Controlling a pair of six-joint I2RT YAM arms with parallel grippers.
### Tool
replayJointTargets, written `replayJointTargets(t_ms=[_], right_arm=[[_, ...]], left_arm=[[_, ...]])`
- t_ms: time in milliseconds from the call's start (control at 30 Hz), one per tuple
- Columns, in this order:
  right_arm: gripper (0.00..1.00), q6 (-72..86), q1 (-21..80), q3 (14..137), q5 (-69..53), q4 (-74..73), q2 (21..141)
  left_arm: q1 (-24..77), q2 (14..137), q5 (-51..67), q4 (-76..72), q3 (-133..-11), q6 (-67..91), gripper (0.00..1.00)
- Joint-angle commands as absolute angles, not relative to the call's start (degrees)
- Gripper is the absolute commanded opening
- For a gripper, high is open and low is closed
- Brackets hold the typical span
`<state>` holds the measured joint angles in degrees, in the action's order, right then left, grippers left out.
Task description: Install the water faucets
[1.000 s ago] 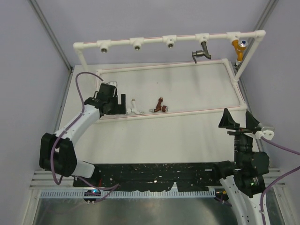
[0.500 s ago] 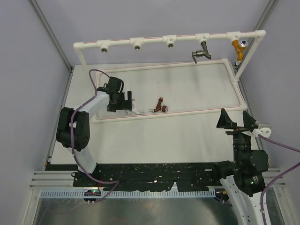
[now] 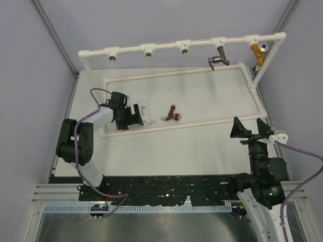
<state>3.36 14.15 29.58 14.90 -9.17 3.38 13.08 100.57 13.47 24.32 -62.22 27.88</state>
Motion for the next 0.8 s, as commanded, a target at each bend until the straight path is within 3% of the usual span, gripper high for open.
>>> replayJointTargets(t_ms=[0,433,633,767], right_arm=[[0.95,4.04,14.76,31.38,10.91,-7.91,3.25],[0.96,7.99,14.68,33.84,7.82,-13.7,8.96],[0.95,10.63,14.68,32.52,5.1,-13.8,10.28],[0.95,11.69,14.59,29.89,1.94,-11.78,9.32]], left_arm=[[15.29,95.2,21.44,26.28,-53.28,32.17,0.96],[26.8,77.44,25.05,23.63,-36.91,40.25,0.96],[31.02,69.36,17.94,30.4,-40.6,36.83,0.96],[31.64,65.05,8.64,25.51,-39.3,37.87,0.96]])
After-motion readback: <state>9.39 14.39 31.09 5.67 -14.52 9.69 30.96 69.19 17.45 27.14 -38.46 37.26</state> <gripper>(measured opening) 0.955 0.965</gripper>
